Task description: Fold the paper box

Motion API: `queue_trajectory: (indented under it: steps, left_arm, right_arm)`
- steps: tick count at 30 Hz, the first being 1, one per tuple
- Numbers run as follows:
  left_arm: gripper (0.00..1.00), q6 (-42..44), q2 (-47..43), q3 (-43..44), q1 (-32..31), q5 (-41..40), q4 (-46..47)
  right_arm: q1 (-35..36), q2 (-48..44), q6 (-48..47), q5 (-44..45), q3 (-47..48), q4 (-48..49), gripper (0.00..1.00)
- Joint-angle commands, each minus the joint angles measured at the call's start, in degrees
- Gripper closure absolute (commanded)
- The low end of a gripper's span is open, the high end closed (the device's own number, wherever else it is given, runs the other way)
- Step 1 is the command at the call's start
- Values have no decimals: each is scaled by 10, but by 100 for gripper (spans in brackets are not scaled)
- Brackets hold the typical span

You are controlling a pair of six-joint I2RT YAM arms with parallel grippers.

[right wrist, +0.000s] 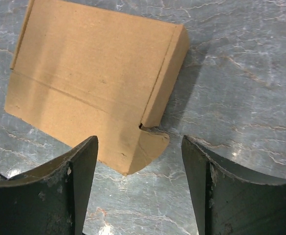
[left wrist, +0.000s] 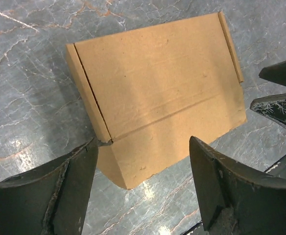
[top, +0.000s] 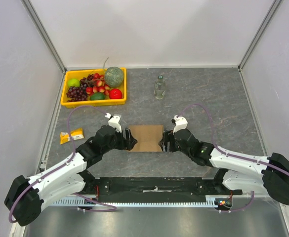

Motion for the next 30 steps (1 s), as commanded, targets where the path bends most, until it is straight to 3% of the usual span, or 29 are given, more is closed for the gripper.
queue_trajectory:
  steps: [1,19,30]
  left_arm:
    - [18,-28,-14,-10,1,11,16]
    - [17,-45,8,-31,-1,49,31]
    - [17,-48,22,-36,-2,68,45]
  right_arm:
    - [-7,17,4,-34,1,58,23]
    - [-34,58,19,-84,-18,87,18]
    - [-36,69,62,-136,-38,126,25]
